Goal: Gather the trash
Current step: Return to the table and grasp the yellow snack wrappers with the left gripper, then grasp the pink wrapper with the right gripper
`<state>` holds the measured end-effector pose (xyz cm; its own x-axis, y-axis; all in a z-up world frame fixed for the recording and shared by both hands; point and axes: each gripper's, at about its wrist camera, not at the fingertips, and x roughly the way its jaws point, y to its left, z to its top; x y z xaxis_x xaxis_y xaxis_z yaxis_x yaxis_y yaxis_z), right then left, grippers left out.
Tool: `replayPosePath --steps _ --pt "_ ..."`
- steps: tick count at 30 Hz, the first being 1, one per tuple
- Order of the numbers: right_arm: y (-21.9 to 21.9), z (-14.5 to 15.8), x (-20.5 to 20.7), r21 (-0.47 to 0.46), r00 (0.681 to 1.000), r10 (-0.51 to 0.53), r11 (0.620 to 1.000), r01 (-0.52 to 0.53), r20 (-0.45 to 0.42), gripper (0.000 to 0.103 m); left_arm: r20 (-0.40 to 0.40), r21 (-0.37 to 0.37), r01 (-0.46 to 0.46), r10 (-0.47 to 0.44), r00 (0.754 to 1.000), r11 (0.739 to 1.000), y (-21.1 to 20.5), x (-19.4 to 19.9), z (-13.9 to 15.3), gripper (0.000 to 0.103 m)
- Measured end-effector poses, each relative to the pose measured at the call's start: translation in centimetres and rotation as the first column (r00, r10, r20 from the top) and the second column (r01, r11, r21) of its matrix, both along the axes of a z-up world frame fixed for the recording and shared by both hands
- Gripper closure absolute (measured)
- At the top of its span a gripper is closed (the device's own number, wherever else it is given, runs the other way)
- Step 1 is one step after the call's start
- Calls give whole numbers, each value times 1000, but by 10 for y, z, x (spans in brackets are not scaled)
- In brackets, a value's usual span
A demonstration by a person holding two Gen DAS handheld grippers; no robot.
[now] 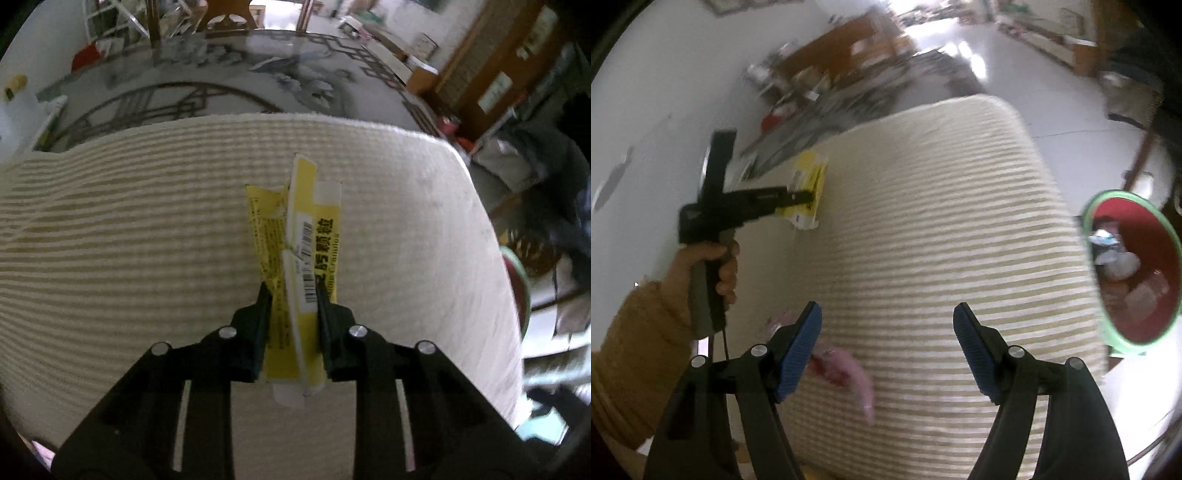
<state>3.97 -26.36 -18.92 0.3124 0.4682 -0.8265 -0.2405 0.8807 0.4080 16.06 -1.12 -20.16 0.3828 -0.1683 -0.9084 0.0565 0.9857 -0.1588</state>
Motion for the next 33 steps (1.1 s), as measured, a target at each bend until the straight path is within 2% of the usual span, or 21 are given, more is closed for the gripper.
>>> replayPosePath --steps 7,8,11,13,15,16,17,18,21,23,25,26,27,33 --pt "52 -18 -3 -29 990 133 990 -135 -46 30 -47 29 48 -47 998 998 32 -52 -9 80" --pt "59 -23 -5 -52 987 151 987 -154 -61 27 -51 30 53 -51 997 998 33 -56 -11 79" --pt "66 -33 -9 -85 981 170 980 -178 -98 27 -62 27 57 -55 997 998 36 -67 -17 76" --pt "69 -37 -16 -76 976 177 979 -187 -125 41 -60 20 51 -50 997 998 38 -72 -20 74" --pt "70 -42 -20 -80 973 167 980 -182 -157 69 -48 19 52 -51 998 998 37 -75 -20 69" --pt "69 -45 -22 -73 972 158 982 -173 -171 75 -46 19 55 -54 997 998 37 -76 -20 65" --pt "67 -48 -24 -60 971 146 985 -160 -189 87 -43 18 58 -57 997 998 36 -78 -20 61" --pt "66 -49 -25 -55 971 137 987 -150 -195 89 -38 19 62 -61 997 998 36 -78 -19 60" --pt "65 -49 -30 -35 971 125 990 -135 -204 89 -24 22 63 -62 998 998 36 -80 -17 58" --pt "64 -46 -32 -40 972 123 990 -133 -199 84 -22 16 59 -58 998 998 37 -80 -16 57" --pt "61 -42 -37 -42 973 128 989 -139 -191 64 -18 9 57 -56 998 998 37 -79 -15 56" --pt "60 -39 -38 -46 975 127 989 -138 -180 50 -16 9 56 -56 998 998 37 -78 -15 56" --pt "58 -34 -44 -49 979 130 989 -140 -157 46 -14 9 55 -55 998 998 37 -78 -14 55" --pt "60 -10 -41 -76 989 126 988 -131 -72 44 -15 16 52 -52 999 999 30 -72 -19 51"
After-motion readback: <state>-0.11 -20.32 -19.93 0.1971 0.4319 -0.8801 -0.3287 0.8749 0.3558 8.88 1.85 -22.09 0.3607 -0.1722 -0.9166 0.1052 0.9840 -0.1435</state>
